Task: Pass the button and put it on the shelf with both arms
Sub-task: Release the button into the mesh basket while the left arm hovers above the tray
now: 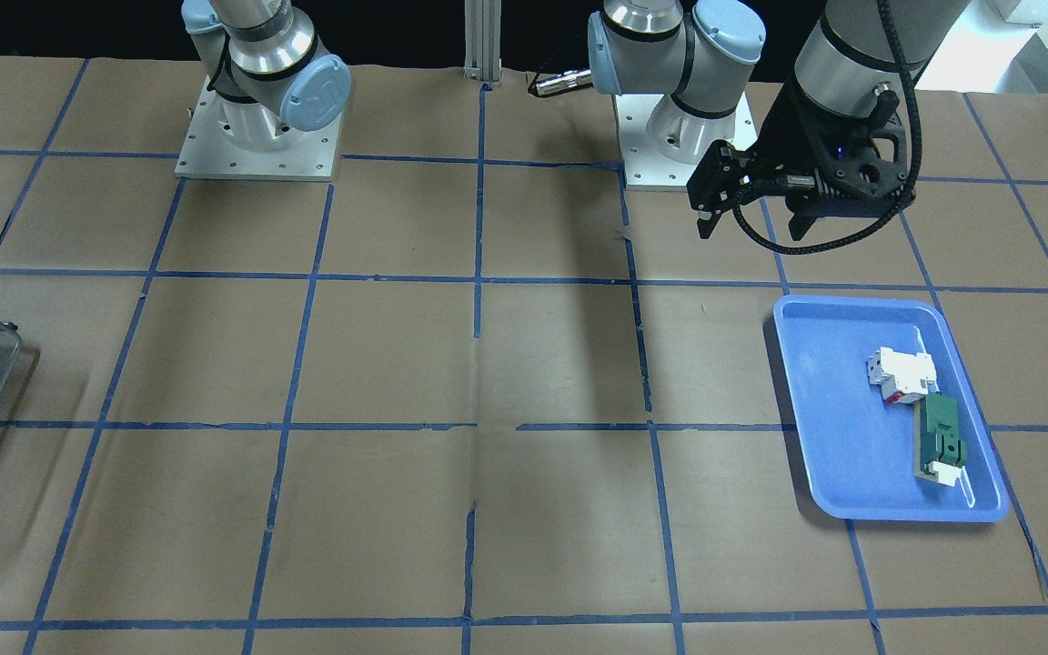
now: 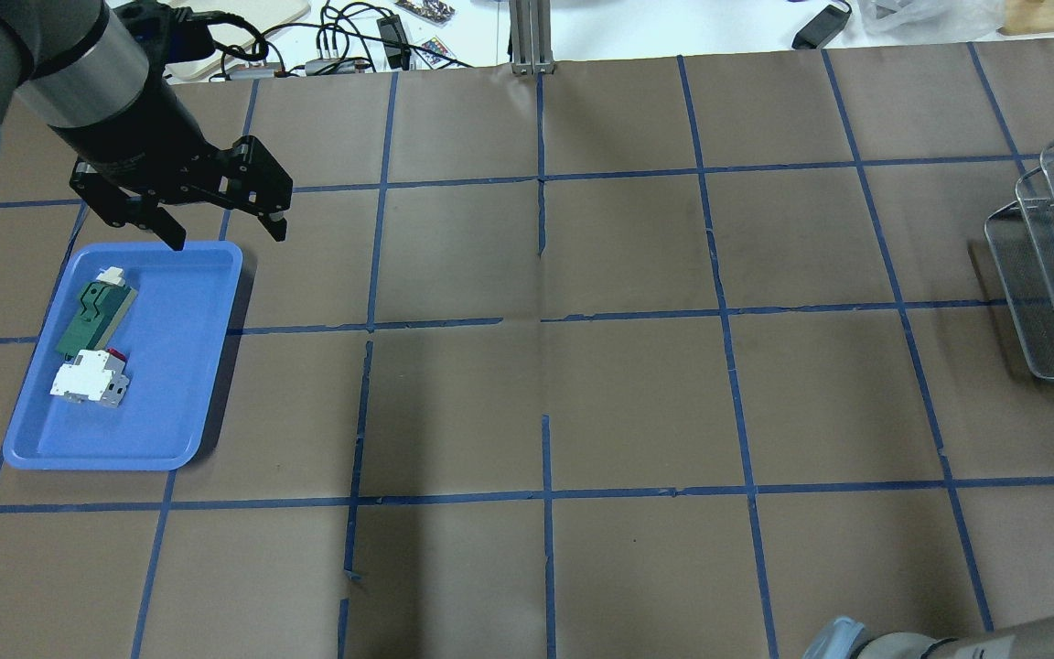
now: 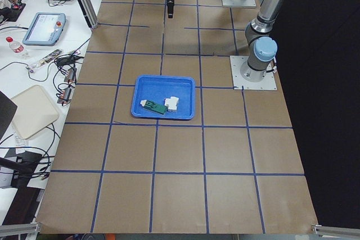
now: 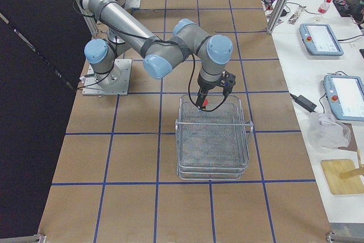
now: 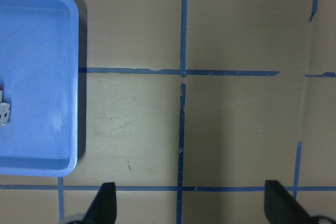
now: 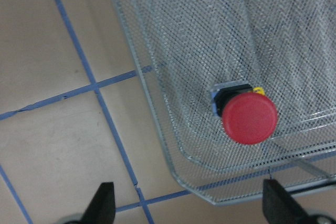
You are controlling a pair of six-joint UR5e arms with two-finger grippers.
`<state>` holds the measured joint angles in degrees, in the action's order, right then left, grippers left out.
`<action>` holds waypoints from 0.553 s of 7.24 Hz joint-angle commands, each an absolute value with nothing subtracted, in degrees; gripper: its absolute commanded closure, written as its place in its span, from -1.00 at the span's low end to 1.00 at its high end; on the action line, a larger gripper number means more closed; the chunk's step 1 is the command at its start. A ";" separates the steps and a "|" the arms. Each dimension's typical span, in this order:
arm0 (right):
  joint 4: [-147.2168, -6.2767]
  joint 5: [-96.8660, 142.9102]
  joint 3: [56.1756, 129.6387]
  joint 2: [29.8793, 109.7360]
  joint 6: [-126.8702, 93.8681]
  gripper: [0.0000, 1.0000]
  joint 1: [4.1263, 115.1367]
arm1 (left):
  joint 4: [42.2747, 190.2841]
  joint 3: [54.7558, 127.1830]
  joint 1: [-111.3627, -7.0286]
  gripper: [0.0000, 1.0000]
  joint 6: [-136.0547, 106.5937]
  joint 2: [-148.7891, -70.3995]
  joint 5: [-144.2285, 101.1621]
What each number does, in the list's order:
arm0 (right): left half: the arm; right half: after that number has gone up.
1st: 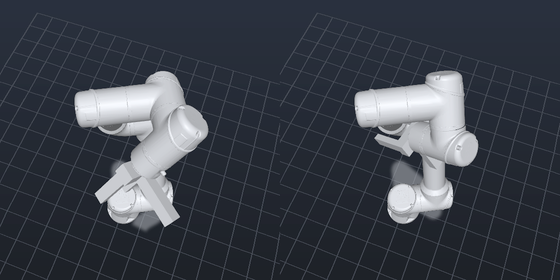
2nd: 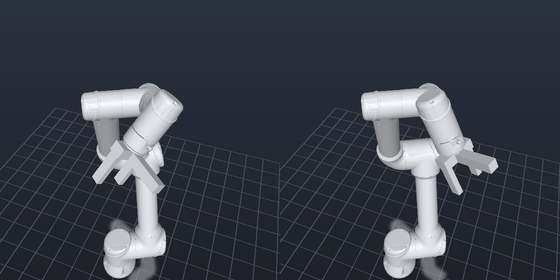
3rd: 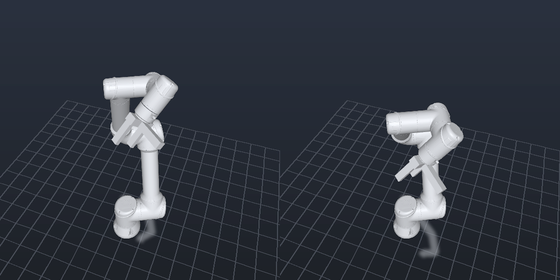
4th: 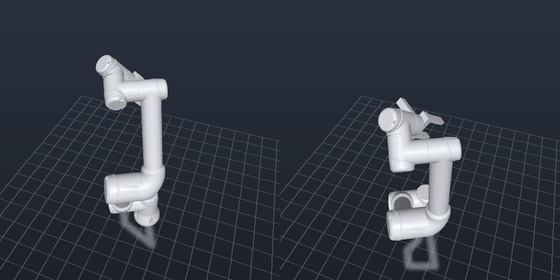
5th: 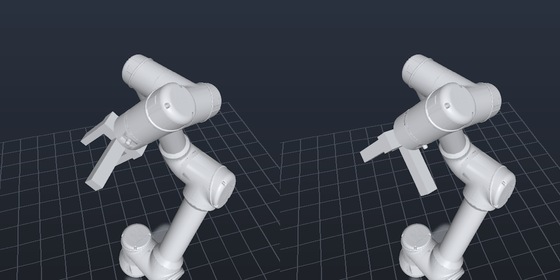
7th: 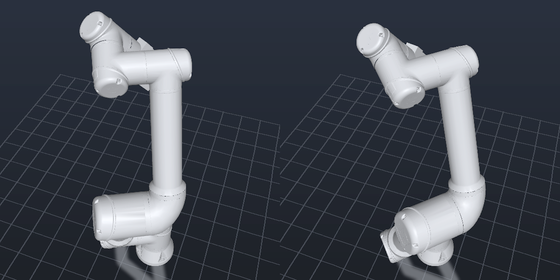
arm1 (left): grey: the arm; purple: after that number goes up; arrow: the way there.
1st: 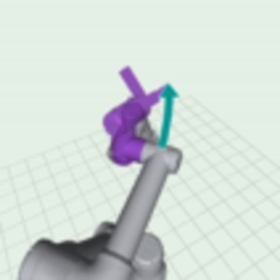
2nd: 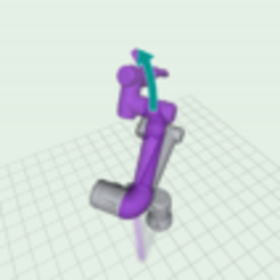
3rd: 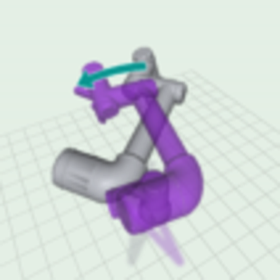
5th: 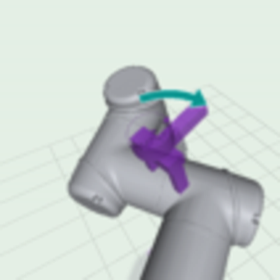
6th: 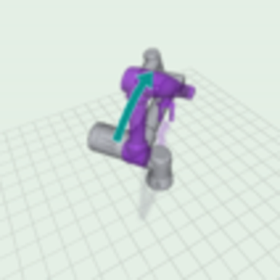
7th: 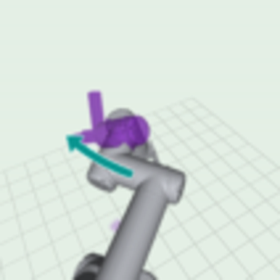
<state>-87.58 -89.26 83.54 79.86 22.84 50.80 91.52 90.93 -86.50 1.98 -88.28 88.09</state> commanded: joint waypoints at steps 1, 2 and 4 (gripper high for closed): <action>-85.87 -89.20 84.90 85.07 21.11 -1.00 61.11 | 91.67 90.97 -86.66 -1.00 2.46 -87.98 88.33; -85.87 -89.38 86.29 85.77 14.31 -1.00 67.52 | 91.58 91.05 -86.75 -1.00 2.46 -87.98 88.42; -85.96 -89.47 89.80 89.27 6.17 -1.00 81.58 | 91.49 91.23 -86.75 -1.00 2.11 -87.98 88.42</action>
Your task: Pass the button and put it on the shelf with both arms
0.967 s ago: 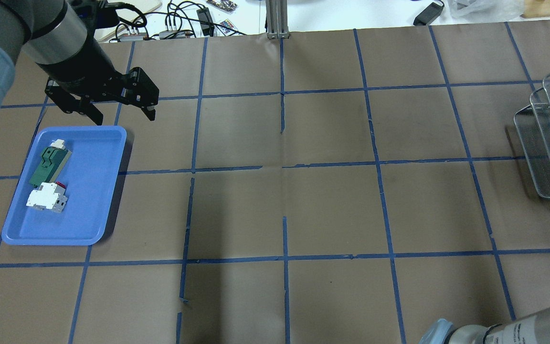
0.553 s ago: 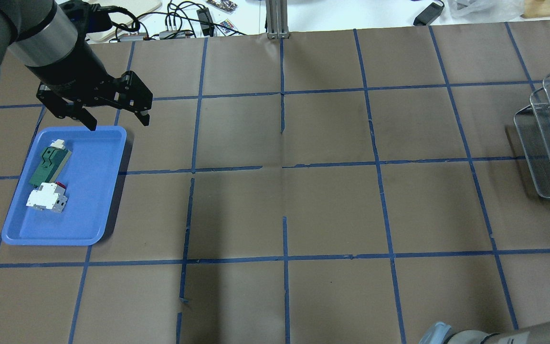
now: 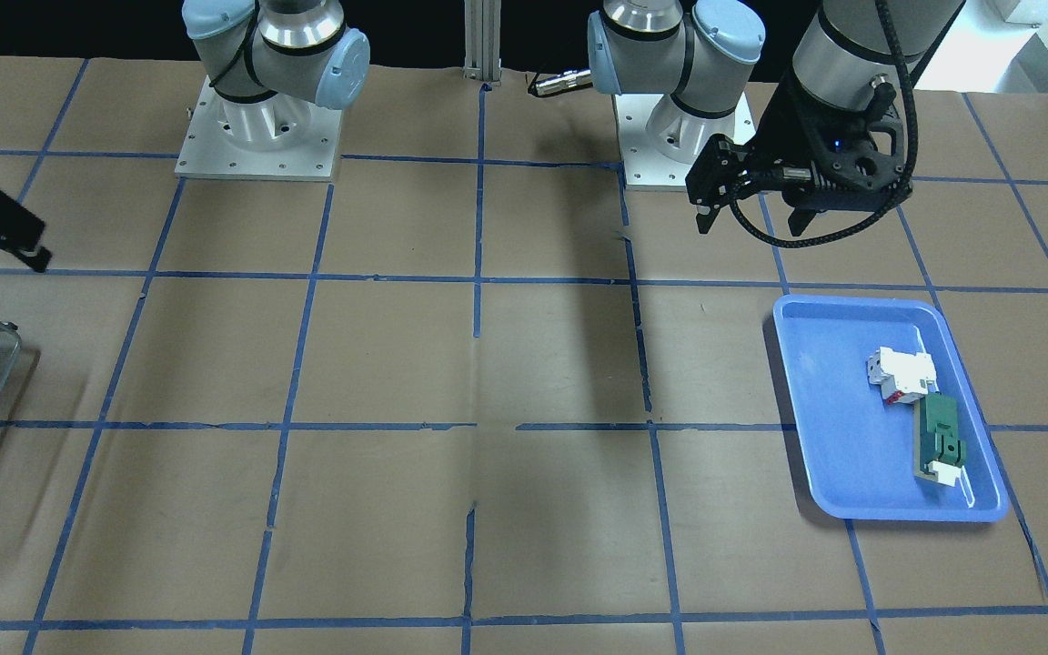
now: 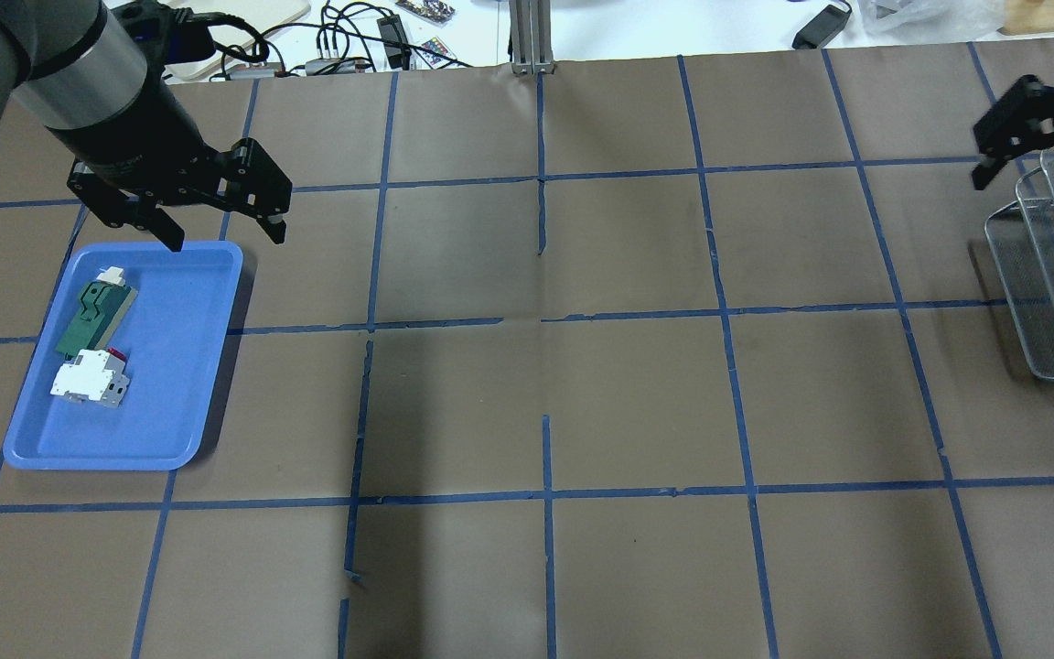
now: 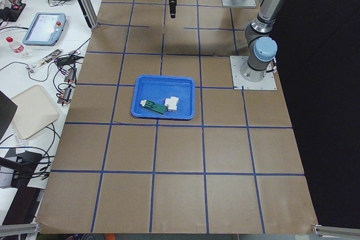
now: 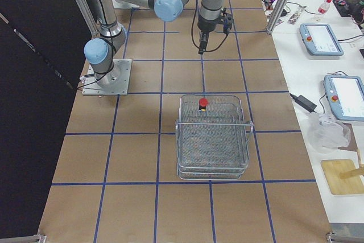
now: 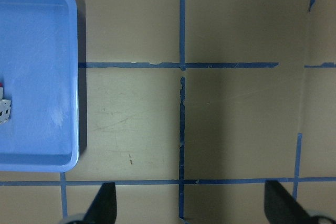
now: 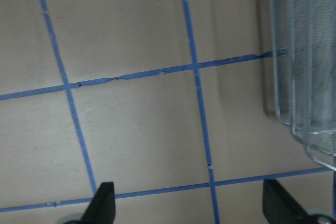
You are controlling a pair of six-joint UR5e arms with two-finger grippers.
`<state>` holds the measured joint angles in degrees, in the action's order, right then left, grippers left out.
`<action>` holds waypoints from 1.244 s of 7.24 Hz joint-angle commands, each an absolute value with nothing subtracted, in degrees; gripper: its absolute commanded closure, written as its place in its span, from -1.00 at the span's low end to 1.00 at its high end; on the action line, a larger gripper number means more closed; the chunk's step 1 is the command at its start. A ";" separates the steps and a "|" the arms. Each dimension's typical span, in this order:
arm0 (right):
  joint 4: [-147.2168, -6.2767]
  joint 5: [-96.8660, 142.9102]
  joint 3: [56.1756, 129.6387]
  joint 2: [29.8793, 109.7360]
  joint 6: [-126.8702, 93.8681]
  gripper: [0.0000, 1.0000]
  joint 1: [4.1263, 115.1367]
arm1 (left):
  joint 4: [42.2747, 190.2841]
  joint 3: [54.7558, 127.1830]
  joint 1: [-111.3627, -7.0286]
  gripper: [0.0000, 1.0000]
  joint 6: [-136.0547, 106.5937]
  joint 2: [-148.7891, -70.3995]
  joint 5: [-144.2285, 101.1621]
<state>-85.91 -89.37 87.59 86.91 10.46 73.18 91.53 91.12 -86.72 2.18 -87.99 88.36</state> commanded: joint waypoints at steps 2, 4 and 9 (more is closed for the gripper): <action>-86.75 -89.56 96.29 93.15 1.52 -1.00 88.67 | 91.32 90.80 -86.05 -1.00 2.02 -88.07 87.63; -87.10 -89.30 101.93 98.59 -0.16 -1.00 88.68 | 91.32 90.79 -86.13 -1.00 2.02 -88.07 88.15; -89.21 -88.68 98.96 98.79 -1.76 -1.00 89.38 | 91.32 90.79 -86.31 -1.00 2.11 -88.07 88.15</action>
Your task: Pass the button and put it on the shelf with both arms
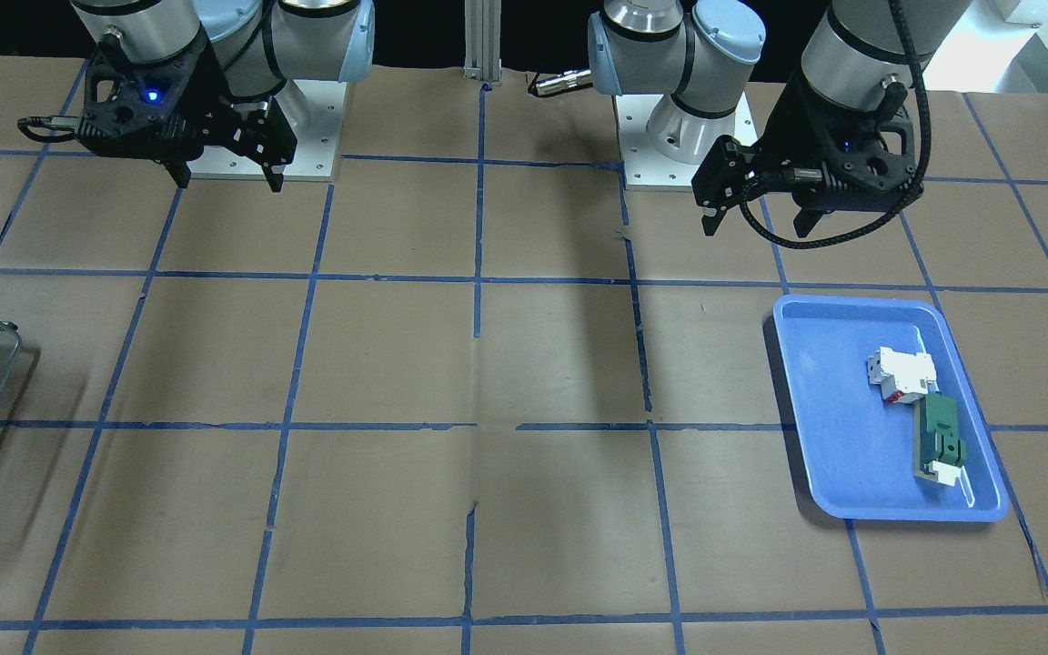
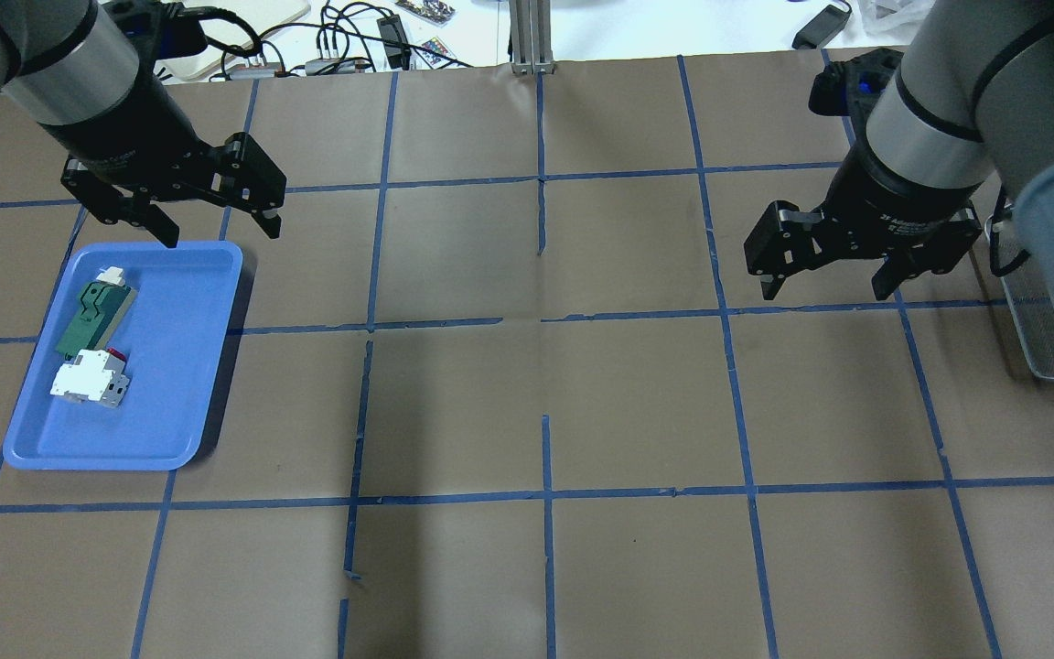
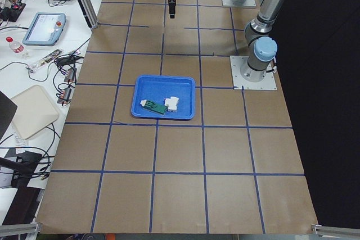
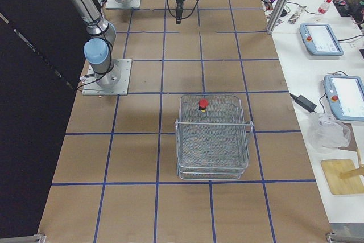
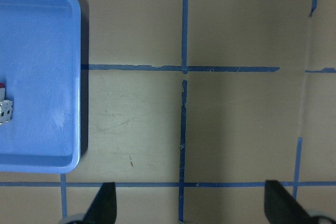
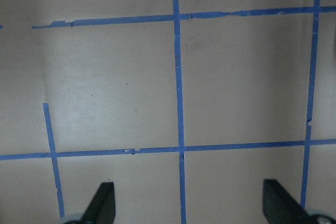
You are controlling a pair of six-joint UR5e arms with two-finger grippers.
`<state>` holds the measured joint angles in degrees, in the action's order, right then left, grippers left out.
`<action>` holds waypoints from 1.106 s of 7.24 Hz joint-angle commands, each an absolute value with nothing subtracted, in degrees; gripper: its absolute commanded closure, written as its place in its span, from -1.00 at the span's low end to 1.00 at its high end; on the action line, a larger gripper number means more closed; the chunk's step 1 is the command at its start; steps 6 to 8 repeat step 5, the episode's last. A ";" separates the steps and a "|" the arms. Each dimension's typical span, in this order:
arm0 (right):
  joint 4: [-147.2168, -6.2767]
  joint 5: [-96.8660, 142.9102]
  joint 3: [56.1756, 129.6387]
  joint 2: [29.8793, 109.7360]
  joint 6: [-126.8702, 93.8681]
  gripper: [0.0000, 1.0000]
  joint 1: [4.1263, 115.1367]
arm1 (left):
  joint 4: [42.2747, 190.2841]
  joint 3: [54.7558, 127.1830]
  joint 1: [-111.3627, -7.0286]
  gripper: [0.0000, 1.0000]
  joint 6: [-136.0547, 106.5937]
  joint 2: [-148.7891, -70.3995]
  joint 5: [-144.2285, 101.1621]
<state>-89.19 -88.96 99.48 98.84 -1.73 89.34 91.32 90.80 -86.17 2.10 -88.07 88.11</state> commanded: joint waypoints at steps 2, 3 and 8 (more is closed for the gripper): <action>-89.12 -89.38 99.23 98.79 -1.15 -1.00 89.38 | 91.32 90.79 -86.22 -1.00 2.37 -87.98 88.24; -89.47 -89.04 98.97 98.70 -1.06 -1.00 89.30 | 91.32 90.79 -86.13 -1.00 2.55 -87.89 88.42; -89.65 -88.68 98.96 98.61 -1.05 -1.00 89.38 | 91.32 90.88 -86.13 -1.00 2.55 -87.72 88.42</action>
